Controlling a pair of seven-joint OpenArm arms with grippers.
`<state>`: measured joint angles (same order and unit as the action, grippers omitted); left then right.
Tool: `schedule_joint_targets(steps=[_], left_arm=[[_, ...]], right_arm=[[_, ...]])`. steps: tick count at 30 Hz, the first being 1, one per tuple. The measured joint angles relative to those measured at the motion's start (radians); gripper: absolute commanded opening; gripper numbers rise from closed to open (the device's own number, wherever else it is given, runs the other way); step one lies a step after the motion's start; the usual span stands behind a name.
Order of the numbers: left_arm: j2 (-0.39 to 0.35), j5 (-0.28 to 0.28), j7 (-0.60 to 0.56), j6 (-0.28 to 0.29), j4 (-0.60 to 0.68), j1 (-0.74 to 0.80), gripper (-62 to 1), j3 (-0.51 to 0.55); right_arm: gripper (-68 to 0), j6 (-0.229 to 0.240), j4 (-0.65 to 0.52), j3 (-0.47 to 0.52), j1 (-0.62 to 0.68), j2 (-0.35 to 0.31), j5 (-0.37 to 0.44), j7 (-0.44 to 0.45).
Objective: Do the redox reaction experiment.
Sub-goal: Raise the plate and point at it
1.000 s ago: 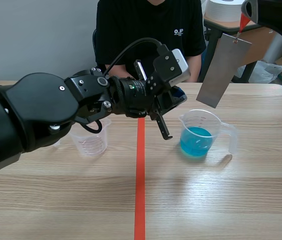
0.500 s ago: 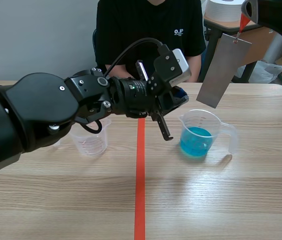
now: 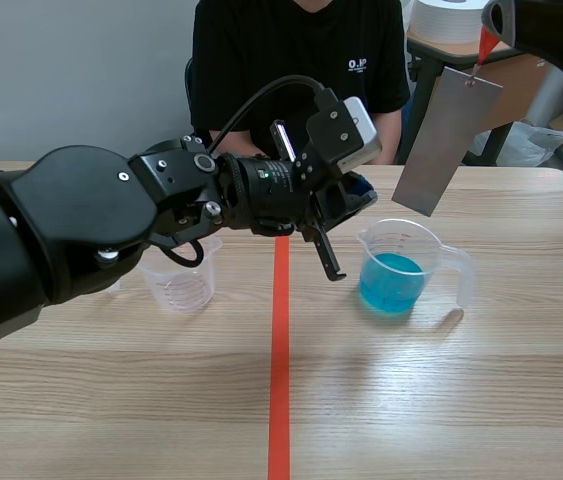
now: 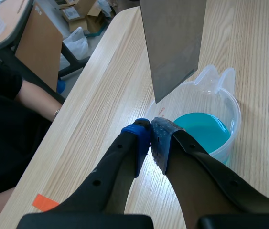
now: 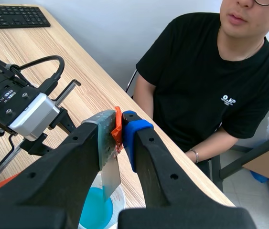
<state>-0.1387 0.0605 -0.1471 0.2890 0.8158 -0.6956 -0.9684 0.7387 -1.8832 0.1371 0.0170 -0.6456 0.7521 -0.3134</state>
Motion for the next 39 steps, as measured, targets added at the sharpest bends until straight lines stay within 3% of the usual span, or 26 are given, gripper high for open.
schedule_joint_targets(steps=[6,12,18,23,32,36,39], left_arm=[[0.000,0.000,0.000,0.000,0.000,0.000,-56.0,0.000],[-0.010,0.044,-0.008,0.000,0.000,0.000,-56.0,0.000],[-0.098,0.058,-0.022,-0.003,0.031,0.010,-56.0,0.000],[-0.276,0.158,-0.023,-0.008,0.168,0.070,-56.0,0.000],[-0.696,0.328,-0.026,-0.123,0.494,0.272,-56.0,0.006],[-0.870,0.421,-0.051,-0.160,0.594,0.443,-56.0,0.092],[-0.980,0.481,-0.081,-0.175,0.629,0.600,-56.0,0.219]], right_arm=[[-65.8,0.000,0.000,0.000,0.000,0.000,0.000,0.000],[-65.8,0.000,0.000,0.000,0.000,0.000,0.000,0.000],[-65.8,0.000,0.000,0.000,0.000,0.000,0.000,0.000],[-65.8,0.000,0.000,0.000,0.000,0.000,0.000,-0.001],[-65.8,0.001,0.000,0.000,0.000,0.000,0.000,-0.006],[-65.8,0.001,0.000,0.000,0.000,0.000,0.000,-0.007],[-65.8,0.001,0.000,0.000,0.000,0.000,0.000,-0.006]])
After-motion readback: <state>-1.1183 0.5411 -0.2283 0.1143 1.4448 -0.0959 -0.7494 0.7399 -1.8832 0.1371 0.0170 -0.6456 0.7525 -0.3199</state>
